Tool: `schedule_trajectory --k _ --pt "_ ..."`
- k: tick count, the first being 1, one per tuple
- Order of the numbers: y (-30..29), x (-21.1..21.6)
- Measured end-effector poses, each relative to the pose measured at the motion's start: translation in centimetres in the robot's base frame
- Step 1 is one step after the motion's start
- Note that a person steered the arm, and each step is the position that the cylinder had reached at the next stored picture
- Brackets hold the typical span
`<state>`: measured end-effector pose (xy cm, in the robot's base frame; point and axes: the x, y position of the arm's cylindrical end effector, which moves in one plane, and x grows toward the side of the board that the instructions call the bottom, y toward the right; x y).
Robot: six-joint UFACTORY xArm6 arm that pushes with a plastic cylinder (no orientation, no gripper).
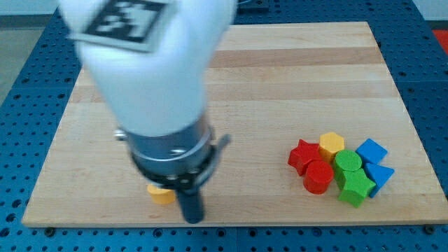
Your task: Place the heart at the bottom center of the board
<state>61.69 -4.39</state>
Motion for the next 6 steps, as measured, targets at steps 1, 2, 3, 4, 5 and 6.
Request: schedule_trajectory --k 1,2,3,4,5,6 --pt "-1.2 0.0" --pt "-6.3 0.0" --pt "-11.6 -0.6" --pt "-13.3 -3.1" --pt "-7.5 -4.6" --pt "0.7 -4.6"
